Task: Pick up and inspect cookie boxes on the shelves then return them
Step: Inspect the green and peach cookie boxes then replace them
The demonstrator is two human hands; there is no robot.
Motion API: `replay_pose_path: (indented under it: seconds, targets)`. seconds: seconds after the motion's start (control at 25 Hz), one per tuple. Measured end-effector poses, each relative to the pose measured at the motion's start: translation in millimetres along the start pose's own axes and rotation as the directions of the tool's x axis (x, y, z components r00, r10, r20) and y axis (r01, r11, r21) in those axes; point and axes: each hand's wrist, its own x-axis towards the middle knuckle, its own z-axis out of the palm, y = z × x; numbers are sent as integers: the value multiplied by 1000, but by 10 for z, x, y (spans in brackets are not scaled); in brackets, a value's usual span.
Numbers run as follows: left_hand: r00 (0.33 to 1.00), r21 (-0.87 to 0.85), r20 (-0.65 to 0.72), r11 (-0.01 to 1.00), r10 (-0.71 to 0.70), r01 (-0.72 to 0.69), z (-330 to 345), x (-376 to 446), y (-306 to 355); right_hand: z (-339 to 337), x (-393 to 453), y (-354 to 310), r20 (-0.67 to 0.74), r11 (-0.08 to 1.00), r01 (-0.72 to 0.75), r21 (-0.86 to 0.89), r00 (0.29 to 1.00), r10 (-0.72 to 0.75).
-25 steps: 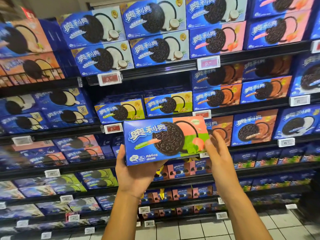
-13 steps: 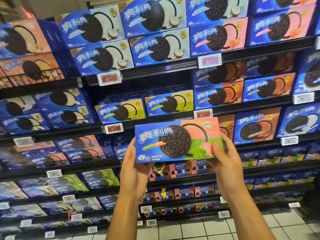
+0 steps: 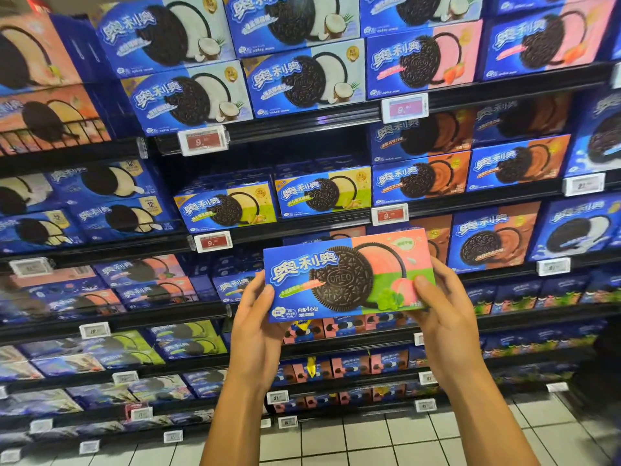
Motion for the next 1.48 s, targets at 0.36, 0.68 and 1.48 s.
replay_pose_path:
  seconds: [0.36, 0.68, 1.48]
  targets:
    - [994, 32, -57, 995, -88, 90, -327, -79, -209, -203, 6, 353, -55, 965, -229, -125, 973, 224]
    - [983, 69, -153, 991, -106, 118, -557, -144, -263, -106, -51, 578, -69, 940, -303, -157, 953, 296]
    - [989, 658, -87, 752, 118, -32, -1822, 401, 212, 959, 176, 1302, 170, 830, -28, -556, 974, 147]
